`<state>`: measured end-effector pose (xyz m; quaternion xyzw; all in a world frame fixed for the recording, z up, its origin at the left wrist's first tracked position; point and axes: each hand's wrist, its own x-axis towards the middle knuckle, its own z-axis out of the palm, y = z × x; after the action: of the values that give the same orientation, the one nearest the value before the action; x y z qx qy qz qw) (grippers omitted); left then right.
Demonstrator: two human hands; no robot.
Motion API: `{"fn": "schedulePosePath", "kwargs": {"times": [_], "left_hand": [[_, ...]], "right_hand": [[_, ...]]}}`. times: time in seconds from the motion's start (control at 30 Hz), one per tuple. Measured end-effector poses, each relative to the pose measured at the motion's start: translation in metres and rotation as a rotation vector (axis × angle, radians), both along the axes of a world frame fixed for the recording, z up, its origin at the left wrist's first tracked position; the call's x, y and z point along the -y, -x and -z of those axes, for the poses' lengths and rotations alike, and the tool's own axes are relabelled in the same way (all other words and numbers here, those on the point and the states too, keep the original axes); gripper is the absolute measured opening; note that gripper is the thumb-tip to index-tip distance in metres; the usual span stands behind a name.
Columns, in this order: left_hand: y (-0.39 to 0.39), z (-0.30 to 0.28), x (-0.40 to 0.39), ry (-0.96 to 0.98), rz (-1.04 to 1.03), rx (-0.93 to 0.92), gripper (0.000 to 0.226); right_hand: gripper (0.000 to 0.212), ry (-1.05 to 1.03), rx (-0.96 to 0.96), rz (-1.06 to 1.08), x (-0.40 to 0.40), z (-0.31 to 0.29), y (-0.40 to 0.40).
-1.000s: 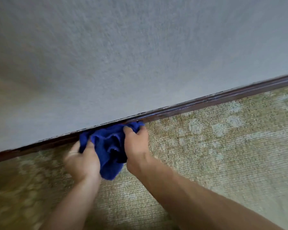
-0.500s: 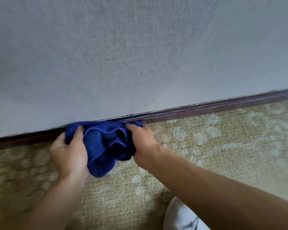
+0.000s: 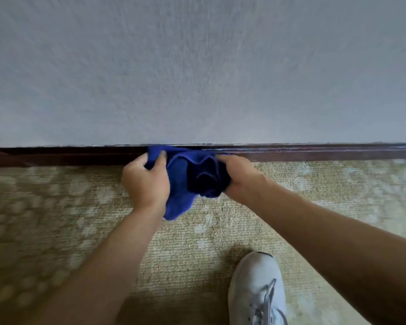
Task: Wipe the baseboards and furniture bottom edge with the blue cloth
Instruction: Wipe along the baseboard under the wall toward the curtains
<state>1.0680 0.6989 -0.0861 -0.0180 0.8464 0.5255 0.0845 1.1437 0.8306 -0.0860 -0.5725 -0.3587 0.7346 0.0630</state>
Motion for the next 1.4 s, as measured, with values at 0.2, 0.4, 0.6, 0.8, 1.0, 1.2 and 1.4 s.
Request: {"fn": "schedulePosePath", "kwargs": {"times": [0.2,0.4,0.6,0.8,1.0,1.2,1.4], "left_hand": [[-0.032,-0.015,-0.032,0.113,0.368,-0.024,0.027],[-0.040,-0.032,-0.049,0.177,0.300,0.030,0.023],[-0.035,-0.029,-0.057,0.273,0.254,-0.081,0.024],[-0.059,-0.028,-0.101,0.317,0.493,-0.007,0.029],[-0.070,-0.007,-0.092,0.106,-0.121,0.092,0.017],[-0.063,0.017,-0.090,-0.226,-0.371,0.358,0.027],[-0.086,0.007,-0.104,-0.176,-0.192,0.386,0.003]], "right_hand": [[0.028,-0.064,0.031,0.051,-0.010,-0.015,-0.037],[0.028,-0.110,0.022,0.063,-0.033,-0.046,-0.070],[0.023,-0.173,-0.051,-0.059,-0.035,-0.022,-0.037],[0.018,-0.310,0.015,0.267,-0.077,-0.007,-0.090],[0.019,-0.332,0.048,0.116,-0.055,0.003,-0.060],[0.027,-0.281,0.025,-0.033,-0.040,0.004,-0.044],[0.010,-0.209,0.047,0.215,-0.067,0.009,-0.082]]}}
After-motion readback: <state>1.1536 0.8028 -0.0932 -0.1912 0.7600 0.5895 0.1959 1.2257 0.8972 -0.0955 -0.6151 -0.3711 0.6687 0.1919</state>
